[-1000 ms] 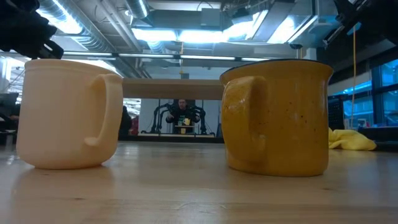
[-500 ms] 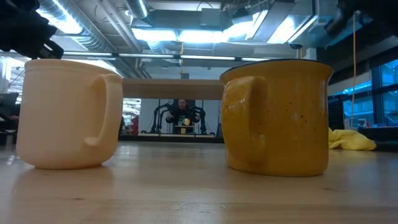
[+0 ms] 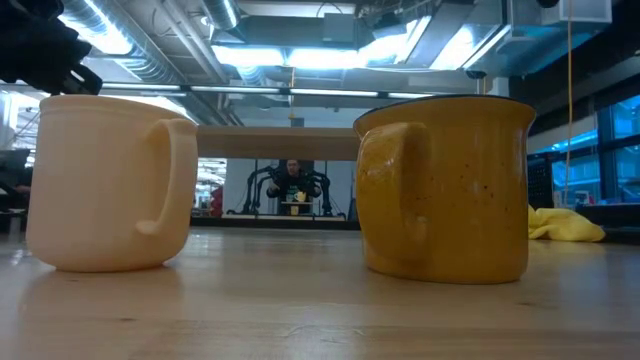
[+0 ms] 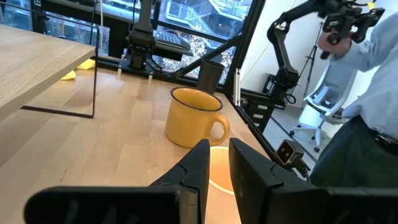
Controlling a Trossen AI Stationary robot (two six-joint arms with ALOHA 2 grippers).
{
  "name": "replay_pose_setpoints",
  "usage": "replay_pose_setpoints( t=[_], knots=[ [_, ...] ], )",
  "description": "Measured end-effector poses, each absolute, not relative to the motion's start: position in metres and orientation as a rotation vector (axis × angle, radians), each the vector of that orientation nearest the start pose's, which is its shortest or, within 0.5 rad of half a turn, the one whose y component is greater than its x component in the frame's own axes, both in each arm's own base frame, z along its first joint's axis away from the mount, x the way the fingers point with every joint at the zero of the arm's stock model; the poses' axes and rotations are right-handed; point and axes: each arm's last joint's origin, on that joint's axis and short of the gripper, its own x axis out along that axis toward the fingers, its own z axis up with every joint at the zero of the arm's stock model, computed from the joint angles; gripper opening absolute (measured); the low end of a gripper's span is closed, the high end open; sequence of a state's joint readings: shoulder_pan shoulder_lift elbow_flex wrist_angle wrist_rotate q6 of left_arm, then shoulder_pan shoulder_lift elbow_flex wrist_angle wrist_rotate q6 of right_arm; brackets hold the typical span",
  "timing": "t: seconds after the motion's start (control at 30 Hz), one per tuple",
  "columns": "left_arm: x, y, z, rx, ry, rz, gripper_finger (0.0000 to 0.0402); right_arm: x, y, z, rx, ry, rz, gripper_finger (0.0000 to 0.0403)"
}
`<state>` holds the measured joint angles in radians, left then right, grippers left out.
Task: Stack small to large cups/mugs on shelf
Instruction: Put the black cup on the shelf
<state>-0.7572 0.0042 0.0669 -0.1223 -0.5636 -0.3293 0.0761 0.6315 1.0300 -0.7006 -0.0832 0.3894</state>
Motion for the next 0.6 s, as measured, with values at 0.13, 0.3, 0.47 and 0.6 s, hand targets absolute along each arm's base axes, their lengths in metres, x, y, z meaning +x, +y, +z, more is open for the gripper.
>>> replay_pose_setpoints(
  t=[0.13,0.3,0.47,0.6],
  knots=[
    [0.075,-0.05,0.174,-0.292,0.079,-0.183,0.0055,0.1,0.01,0.391,0.379,0.563,0.047,0.0129],
    [0.075,-0.05,0.174,-0.292,0.078,-0.183,0.0055,0.1,0.015,0.391,0.439,0.867,0.056,0.0129],
    [0.075,-0.05,0.174,-0.292,0.078,-0.183,0.0055,0.102,0.025,0.383,0.526,1.108,0.104,0.0129],
    [0.075,-0.05,0.174,-0.292,0.078,-0.184,0.0055,0.111,0.039,0.38,0.508,1.159,0.142,0.0129]
  ],
)
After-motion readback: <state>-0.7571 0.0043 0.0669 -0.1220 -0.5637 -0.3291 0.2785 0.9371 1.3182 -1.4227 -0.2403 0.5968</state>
